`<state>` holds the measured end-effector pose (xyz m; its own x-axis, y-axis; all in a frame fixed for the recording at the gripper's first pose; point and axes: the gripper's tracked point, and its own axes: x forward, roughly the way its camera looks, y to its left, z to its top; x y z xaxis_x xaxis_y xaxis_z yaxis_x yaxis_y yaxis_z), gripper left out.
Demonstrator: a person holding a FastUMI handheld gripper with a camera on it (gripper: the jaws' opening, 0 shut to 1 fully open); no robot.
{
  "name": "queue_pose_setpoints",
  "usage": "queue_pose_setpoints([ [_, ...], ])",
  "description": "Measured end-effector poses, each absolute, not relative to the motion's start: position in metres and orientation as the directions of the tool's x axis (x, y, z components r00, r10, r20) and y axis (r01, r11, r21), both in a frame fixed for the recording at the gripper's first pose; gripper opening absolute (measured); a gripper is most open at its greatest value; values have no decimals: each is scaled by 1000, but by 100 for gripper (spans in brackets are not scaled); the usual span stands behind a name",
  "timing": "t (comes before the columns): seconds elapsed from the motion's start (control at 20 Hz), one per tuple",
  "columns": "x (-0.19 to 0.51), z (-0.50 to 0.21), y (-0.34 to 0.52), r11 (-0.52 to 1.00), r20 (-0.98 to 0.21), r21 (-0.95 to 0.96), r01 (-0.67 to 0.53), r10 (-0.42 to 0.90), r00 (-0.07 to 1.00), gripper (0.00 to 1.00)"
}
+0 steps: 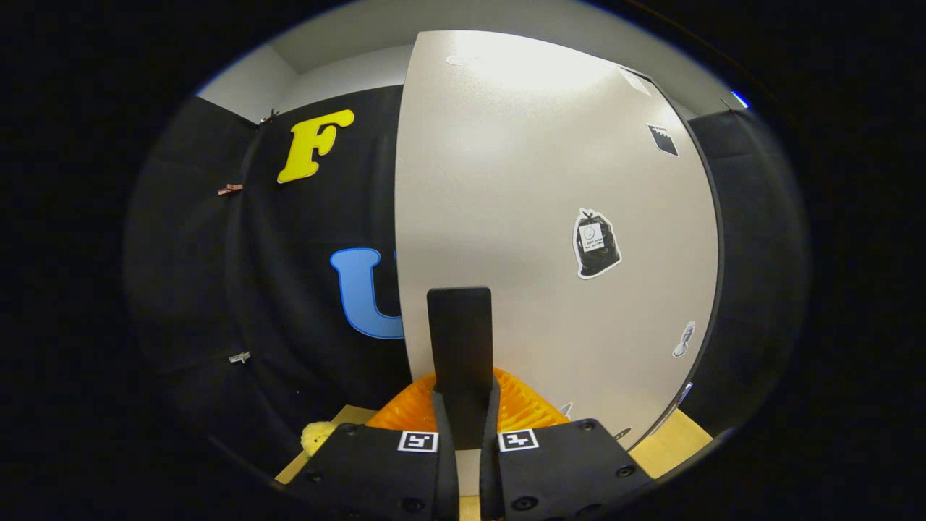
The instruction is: Open the shoe cabinet door, grab the shoes and put them into the shoe cabinet, then close the shoe cabinet door.
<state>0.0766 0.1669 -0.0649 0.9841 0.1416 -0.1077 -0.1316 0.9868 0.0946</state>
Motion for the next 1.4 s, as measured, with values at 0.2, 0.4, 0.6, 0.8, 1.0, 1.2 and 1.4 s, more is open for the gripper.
queue_pose_setpoints([
  [0.2, 29, -61, 144, 982, -105, 101, -161, 172, 980, 15],
  [0.4, -9, -56, 119, 977, -106, 113, -182, 194, 975, 15],
  [0.6, -38, -52, 92, 972, -115, 119, -201, 215, 970, 15],
  [0.8, -60, -50, 67, 970, -119, 125, -208, 222, 968, 15],
  [1.0, -82, -50, 40, 969, -127, 129, -212, 229, 965, 15],
  [1.2, -98, -50, 10, 969, -130, 125, -213, 229, 965, 14],
  [1.4, -110, -48, -15, 972, -126, 126, -198, 214, 969, 14],
])
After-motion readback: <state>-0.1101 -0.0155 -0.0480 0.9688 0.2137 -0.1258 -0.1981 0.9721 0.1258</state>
